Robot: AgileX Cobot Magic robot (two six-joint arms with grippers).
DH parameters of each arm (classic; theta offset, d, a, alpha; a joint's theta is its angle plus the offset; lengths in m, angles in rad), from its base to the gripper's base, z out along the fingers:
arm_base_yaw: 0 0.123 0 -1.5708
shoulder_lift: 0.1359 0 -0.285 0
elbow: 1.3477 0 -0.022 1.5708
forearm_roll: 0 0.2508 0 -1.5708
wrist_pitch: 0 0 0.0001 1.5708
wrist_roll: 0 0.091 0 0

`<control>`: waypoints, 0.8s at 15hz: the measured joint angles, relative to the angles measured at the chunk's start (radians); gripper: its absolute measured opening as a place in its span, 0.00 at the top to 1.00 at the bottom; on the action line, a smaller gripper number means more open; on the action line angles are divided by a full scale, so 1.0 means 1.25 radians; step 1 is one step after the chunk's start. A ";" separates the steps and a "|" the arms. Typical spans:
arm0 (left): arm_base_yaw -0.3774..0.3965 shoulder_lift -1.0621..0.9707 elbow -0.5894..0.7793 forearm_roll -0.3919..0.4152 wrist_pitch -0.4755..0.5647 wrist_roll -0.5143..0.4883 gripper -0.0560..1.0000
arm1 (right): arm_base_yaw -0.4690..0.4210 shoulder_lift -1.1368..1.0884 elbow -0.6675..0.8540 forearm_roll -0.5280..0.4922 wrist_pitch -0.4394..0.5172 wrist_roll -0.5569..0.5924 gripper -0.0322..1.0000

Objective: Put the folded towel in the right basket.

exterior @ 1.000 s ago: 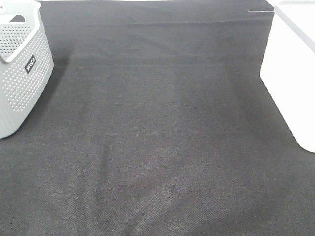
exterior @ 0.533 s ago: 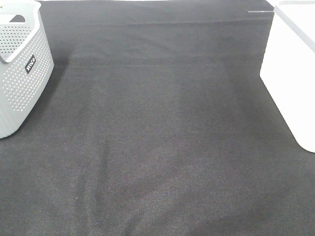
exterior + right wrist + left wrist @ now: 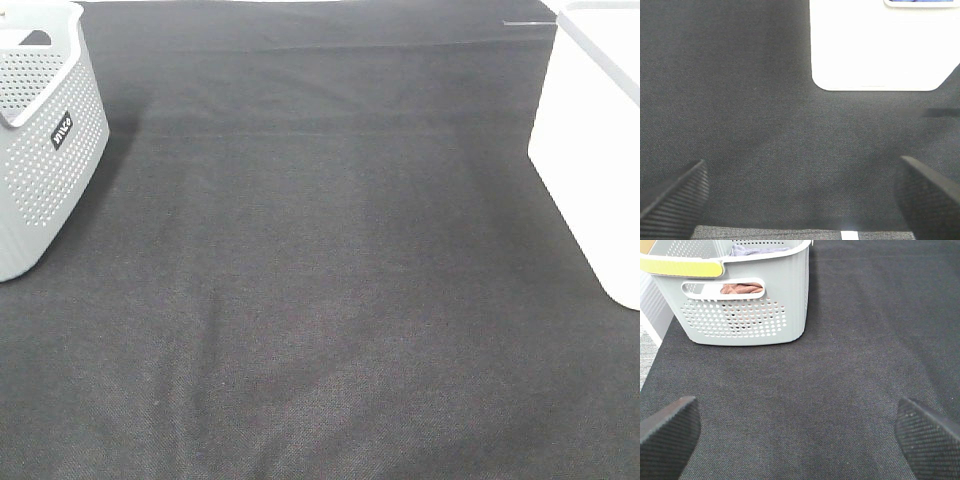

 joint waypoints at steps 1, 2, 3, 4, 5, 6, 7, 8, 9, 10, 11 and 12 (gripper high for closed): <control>0.000 0.000 0.000 0.000 0.000 0.000 0.01 | 0.000 0.000 0.000 0.000 0.000 0.000 0.04; 0.000 0.000 0.000 0.000 0.000 0.000 0.01 | 0.000 0.000 0.000 0.000 0.000 -0.001 0.04; 0.000 0.000 0.000 0.000 0.000 0.000 0.01 | 0.000 0.000 0.000 0.000 0.000 -0.001 0.04; 0.000 0.000 0.000 0.000 0.000 0.000 0.01 | 0.000 0.000 0.000 0.000 0.000 -0.001 0.04; 0.000 0.000 0.000 0.000 0.000 0.000 0.01 | 0.000 0.000 0.000 0.000 0.000 -0.001 0.04; 0.000 0.000 0.000 0.000 0.000 0.000 0.01 | 0.000 0.000 0.000 0.000 0.000 -0.001 0.04; 0.000 0.000 0.000 0.000 0.000 0.000 0.01 | 0.000 0.000 0.000 0.000 0.000 -0.001 0.04; 0.000 0.000 0.000 0.000 0.000 0.000 0.01 | 0.000 0.000 0.000 0.000 0.000 -0.001 0.04; 0.000 0.000 0.000 0.000 0.000 0.000 0.01 | 0.000 0.000 0.000 0.000 0.000 -0.001 0.04; 0.000 0.000 0.000 0.000 0.000 0.000 0.01 | 0.000 0.000 0.000 0.000 0.000 -0.001 0.04; 0.000 0.000 0.000 0.000 0.000 0.000 0.01 | 0.000 0.000 0.000 0.000 0.000 -0.001 0.04; 0.000 0.000 0.000 0.000 0.000 0.000 0.01 | 0.000 0.000 0.000 0.000 0.000 -0.001 0.04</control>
